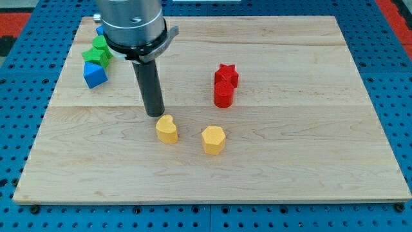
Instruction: Push the green star above the red star
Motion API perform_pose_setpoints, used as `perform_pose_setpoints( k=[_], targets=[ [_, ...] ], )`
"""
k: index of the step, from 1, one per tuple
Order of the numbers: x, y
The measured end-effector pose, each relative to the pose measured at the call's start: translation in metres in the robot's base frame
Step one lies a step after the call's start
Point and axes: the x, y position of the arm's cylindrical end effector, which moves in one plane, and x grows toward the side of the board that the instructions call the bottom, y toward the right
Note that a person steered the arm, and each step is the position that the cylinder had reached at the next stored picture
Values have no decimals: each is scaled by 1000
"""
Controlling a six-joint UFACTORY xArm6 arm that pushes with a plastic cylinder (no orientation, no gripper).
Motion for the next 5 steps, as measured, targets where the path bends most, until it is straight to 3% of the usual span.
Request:
perform_pose_setpoints(
  k=[1,2,4,5],
  targets=[
    [3,30],
    [-3,-13],
    [-21,-219],
    [-95,-218]
  ],
)
